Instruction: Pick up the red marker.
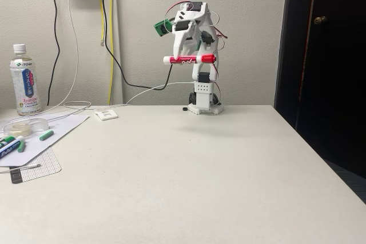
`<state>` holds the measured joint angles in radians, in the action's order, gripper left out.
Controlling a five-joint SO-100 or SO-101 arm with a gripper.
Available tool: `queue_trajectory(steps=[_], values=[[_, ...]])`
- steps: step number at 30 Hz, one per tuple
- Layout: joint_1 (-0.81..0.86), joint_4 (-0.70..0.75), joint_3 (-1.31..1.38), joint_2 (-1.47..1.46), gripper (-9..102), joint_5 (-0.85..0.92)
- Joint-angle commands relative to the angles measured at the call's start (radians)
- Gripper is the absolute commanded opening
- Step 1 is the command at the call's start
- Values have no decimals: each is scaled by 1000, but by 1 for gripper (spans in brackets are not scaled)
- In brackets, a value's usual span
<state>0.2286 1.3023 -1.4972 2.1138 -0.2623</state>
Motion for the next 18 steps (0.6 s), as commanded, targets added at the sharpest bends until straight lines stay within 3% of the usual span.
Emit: queue_trajectory(steps=[1, 18], values=[[-51, -23, 18, 40, 0, -3], [-307, -98, 11, 49, 0, 26]])
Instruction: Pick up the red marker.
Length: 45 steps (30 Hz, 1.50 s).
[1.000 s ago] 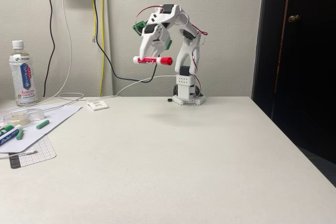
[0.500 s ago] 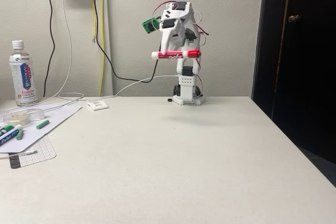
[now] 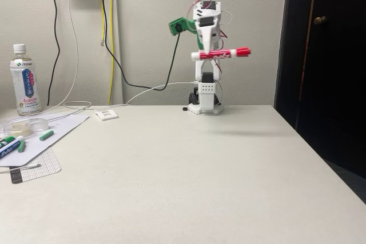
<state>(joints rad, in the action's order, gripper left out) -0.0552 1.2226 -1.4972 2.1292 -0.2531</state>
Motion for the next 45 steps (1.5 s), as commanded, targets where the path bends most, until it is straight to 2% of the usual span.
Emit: queue_trajectory(steps=[1, 10, 19, 30, 45], values=[[-35, -21, 9, 34, 0, 25], [-143, -49, -26, 64, 0, 114], [-170, -222, -380, 316, 0, 155], [-103, -141, -518, 391, 0, 212], [-60, -229, -963, 802, 0, 285]])
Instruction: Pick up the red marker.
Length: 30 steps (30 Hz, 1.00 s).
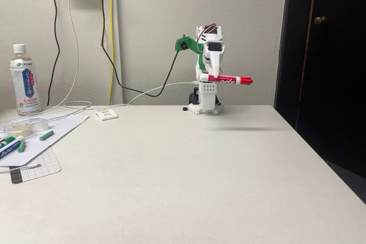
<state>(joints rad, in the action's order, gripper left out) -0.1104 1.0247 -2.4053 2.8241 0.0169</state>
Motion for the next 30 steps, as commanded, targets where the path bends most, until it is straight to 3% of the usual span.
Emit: queue_trajectory(steps=[1, 16, 30], values=[[-5, -34, -87, 144, 0, 25], [71, 23, -290, 469, 0, 58], [95, 2, -293, 469, 0, 49]])
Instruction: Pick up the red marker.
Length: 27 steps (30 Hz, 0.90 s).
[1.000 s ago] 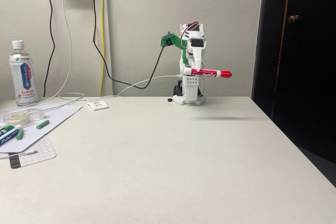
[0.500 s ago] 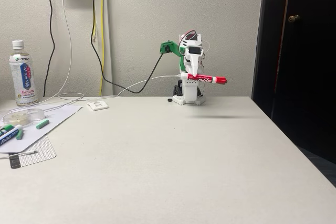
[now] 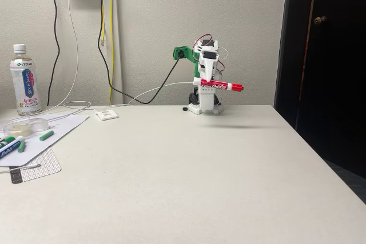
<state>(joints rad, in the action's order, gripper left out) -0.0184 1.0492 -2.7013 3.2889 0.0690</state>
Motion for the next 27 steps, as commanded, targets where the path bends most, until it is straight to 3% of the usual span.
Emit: queue_trajectory(steps=[1, 27], values=[[3, -25, 3, 5, 0, -3], [8, -57, 0, 5, 0, -51]])
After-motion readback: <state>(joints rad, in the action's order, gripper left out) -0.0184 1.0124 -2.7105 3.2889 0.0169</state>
